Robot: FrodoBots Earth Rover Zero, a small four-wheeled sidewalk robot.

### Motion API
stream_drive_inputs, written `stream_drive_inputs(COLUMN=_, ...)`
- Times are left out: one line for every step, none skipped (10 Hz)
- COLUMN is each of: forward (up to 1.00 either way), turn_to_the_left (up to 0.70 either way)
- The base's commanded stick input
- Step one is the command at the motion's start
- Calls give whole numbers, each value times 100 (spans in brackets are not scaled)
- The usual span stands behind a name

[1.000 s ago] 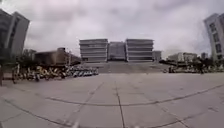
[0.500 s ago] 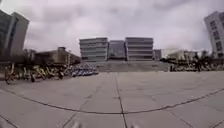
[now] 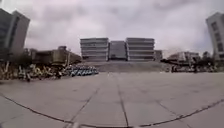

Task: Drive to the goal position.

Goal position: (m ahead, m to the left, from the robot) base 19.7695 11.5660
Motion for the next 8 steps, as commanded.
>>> stream_drive_inputs(forward=70, turn_to_the_left=0)
stream_drive_inputs(forward=70, turn_to_the_left=0)
stream_drive_inputs(forward=70, turn_to_the_left=0)
stream_drive_inputs(forward=70, turn_to_the_left=0)
stream_drive_inputs(forward=70, turn_to_the_left=0)
stream_drive_inputs(forward=70, turn_to_the_left=0)
stream_drive_inputs(forward=70, turn_to_the_left=0)
stream_drive_inputs(forward=70, turn_to_the_left=0)
